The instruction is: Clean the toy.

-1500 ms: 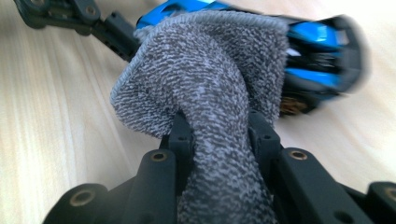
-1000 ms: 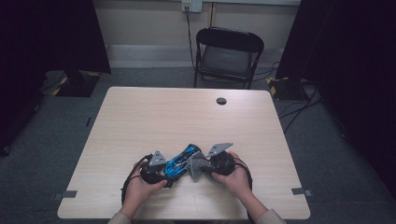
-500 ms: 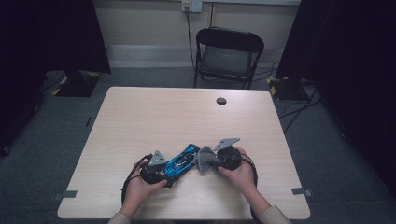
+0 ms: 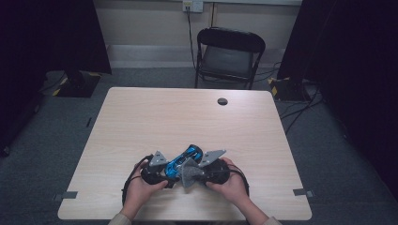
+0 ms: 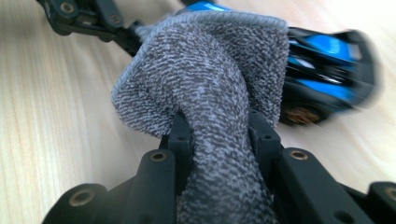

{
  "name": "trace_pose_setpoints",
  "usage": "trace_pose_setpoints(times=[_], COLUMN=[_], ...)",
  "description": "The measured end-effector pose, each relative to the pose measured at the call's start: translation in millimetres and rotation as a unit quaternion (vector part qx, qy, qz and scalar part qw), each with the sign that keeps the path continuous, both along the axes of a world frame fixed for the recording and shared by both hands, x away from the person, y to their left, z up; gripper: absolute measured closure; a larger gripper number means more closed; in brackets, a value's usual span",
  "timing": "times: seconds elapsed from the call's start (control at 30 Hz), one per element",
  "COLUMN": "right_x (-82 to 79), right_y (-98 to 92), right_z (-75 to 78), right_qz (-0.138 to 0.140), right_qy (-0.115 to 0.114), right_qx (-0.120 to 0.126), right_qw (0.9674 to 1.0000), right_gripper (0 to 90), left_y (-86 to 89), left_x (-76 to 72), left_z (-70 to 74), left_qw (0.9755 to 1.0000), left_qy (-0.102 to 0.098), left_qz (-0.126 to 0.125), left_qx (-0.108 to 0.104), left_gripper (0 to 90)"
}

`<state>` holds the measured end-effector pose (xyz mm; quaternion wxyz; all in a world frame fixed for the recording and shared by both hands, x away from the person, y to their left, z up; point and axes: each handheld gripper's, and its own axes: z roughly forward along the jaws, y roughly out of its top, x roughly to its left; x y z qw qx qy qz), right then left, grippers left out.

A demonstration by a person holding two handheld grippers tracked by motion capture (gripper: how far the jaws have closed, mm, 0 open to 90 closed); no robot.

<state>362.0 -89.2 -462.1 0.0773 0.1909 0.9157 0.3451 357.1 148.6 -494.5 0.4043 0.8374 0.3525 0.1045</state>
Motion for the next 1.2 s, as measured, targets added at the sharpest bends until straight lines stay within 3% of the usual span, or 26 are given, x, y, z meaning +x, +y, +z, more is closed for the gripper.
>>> trace_pose_setpoints(times=[0.13,1.2], right_x=[5.2,36.4], right_y=[7.8,-35.6], right_z=[-8.6,-7.8], right_qz=[-0.007,-0.082], right_qy=[0.006,0.003], right_qx=[-0.006,-0.009], right_qw=[0.9999,0.9966], right_gripper=[68.5,68.5], left_y=[0.7,1.2], left_x=[0.1,-0.2], left_z=[-0.1,-0.5], left_qw=[1.0000,1.0000], left_qy=[-0.002,-0.003], left_qz=[-0.002,-0.003], left_qx=[0.001,0.000], left_gripper=[26.3,26.2])
